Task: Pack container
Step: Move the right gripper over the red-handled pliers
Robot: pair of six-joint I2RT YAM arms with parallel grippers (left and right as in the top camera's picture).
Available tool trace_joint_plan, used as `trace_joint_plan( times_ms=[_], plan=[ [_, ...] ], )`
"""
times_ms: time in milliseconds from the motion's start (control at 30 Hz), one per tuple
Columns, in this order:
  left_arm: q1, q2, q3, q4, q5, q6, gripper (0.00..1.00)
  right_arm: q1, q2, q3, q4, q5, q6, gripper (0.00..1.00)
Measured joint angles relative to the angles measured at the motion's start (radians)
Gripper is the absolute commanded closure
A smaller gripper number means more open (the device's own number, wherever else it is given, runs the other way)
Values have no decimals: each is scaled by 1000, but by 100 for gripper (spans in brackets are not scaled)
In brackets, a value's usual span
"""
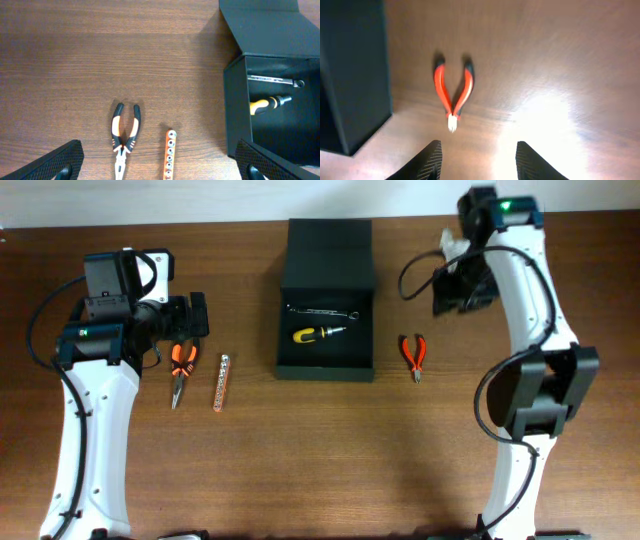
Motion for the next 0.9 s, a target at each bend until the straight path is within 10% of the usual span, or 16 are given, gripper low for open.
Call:
trace_joint_plan(
  times_ms=[900],
  plan=[
    [0, 0, 0, 0, 0, 0, 1, 101, 10, -345, 233, -62, 14, 48]
  ],
)
